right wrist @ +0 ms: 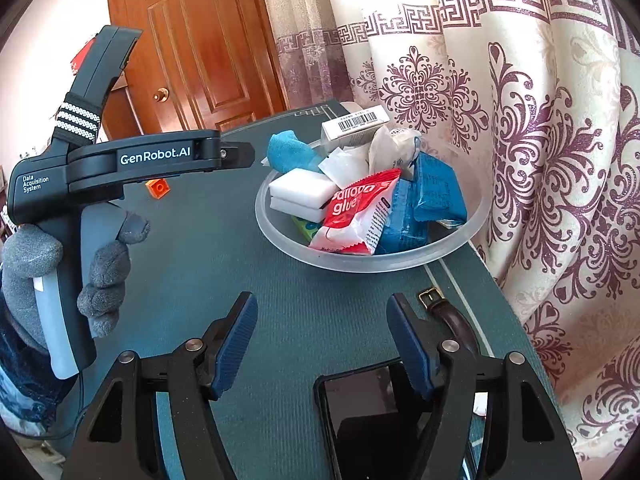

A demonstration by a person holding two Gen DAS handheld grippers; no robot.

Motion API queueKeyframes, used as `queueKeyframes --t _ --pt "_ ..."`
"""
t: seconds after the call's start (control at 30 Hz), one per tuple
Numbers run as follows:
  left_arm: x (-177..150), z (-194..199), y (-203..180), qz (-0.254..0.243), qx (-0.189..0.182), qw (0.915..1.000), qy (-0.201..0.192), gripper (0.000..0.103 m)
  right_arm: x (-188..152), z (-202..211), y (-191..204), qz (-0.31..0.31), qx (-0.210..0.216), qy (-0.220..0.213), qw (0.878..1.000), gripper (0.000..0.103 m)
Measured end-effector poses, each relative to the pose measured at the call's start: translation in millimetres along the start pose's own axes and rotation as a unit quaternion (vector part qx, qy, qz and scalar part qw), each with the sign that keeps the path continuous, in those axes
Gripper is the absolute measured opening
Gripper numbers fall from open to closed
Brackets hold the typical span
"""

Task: Organize objects
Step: 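Withdraw both grippers from the bowl toward the remaining blocks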

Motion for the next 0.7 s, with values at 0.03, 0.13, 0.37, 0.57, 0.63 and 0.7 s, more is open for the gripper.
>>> queueKeyframes --t 0.03,0.13,0.37,0.57,0.63,0.7 --pt "-2 1 4 0.003 0.003 1.0 0.001 0.102 -1 -1 2 0.001 0.001 0.001 1.0 0.07" --pt "-9 5 17 0.01 0.014 0.9998 0.002 0.102 -2 -3 10 0.005 0.002 0.005 1.0 0.07" --pt "-27 15 54 0.027 0.051 0.9983 0.004 0.102 -6 -8 34 0.015 0.012 0.013 1.0 0.07" --pt "-44 23 89 0.043 0.087 0.9953 0.006 0.102 -11 -16 61 0.033 0.024 0.023 0.999 0.071" --pt "-49 26 101 0.047 0.1 0.9939 0.007 0.102 -12 -20 68 0.035 0.028 0.028 0.999 0.071" --pt "-54 30 111 0.053 0.11 0.9925 0.006 0.102 -13 -25 75 0.033 0.035 0.035 0.998 0.071"
Point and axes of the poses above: each gripper's, at about its wrist camera, not at the fingertips, and z roughly against the way its jaws point, y to its left, x to its top, the point moved 5 cm from there along -z, roughly the way its jaws point, and after that the axes turned 7 degrees about -z, right-handed, at the moved point
